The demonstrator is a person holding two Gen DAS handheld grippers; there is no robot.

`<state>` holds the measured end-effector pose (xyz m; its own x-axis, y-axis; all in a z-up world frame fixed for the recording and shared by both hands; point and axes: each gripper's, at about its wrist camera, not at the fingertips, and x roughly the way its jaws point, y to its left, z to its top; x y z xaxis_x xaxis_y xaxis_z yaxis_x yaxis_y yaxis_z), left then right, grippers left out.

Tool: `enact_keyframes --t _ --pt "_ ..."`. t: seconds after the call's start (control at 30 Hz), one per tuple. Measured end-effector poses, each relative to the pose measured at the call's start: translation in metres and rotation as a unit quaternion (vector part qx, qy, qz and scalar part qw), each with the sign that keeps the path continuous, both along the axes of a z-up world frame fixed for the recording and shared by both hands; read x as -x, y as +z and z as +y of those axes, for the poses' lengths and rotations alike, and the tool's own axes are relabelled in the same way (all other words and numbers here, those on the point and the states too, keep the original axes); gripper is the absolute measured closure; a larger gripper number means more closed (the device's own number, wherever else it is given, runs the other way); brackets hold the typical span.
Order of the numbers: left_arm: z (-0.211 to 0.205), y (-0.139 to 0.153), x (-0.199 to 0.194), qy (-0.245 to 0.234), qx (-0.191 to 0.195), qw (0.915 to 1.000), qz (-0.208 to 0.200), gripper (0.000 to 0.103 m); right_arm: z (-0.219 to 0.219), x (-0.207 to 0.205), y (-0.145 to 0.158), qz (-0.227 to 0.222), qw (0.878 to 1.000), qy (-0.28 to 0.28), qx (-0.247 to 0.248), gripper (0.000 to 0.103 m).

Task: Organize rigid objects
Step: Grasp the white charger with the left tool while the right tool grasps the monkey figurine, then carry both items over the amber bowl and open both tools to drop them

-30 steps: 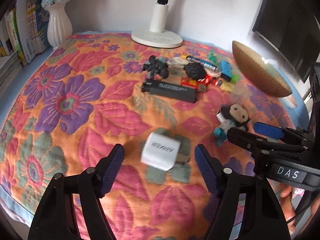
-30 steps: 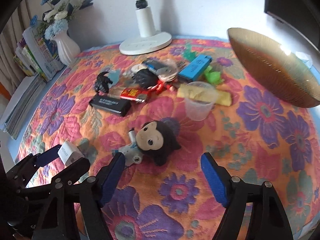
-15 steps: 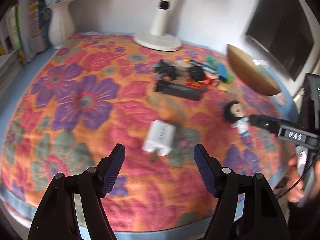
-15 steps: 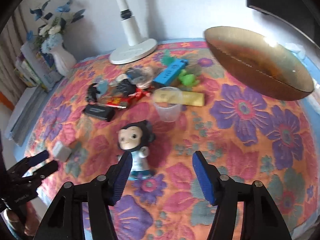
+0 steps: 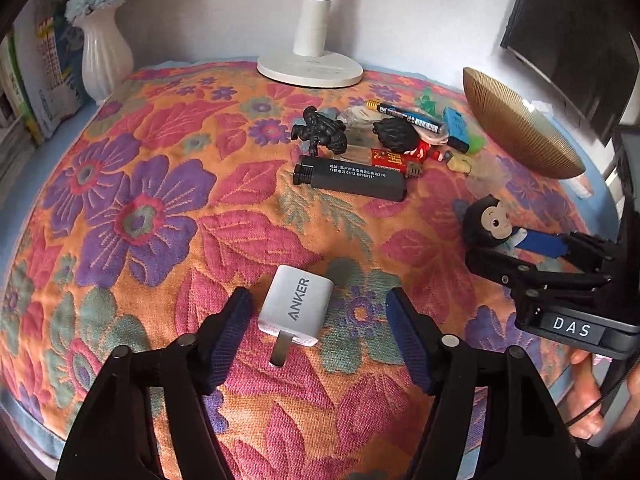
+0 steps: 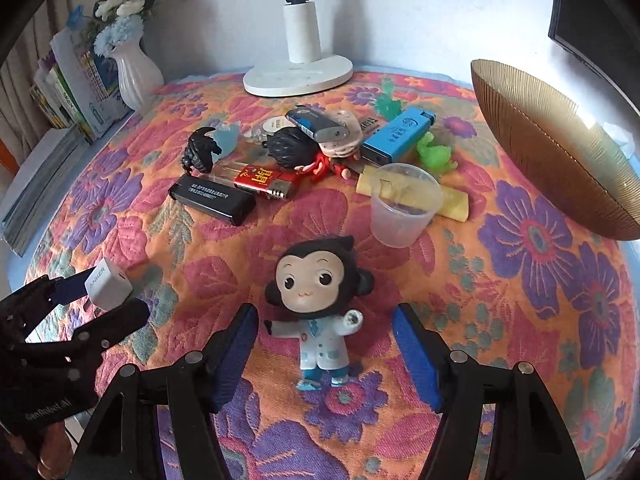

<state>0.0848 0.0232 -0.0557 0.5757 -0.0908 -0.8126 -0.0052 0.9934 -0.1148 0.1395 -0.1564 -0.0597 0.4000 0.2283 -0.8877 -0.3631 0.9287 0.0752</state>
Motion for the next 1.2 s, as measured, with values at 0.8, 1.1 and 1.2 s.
enact_keyframes --t 0.8,1.1,1.2 --pt "-0.123 0.152 -0.078 -0.161 0.037 0.9712 -0.172 0.08 -0.141 -0.034 0.117 -0.127 0.981 -0.141 -0.032 0.061" --pt "-0.229 0.097 -0.167 -0.226 0.072 0.9685 -0.074 0.08 -0.196 -0.085 0.082 -0.045 0.985 -0.166 -0.002 0.061" --pt "-0.24 0.081 -0.177 -0.228 0.069 0.9698 -0.053 0.08 -0.202 -0.089 0.07 -0.027 0.987 -0.158 -0.002 0.061"
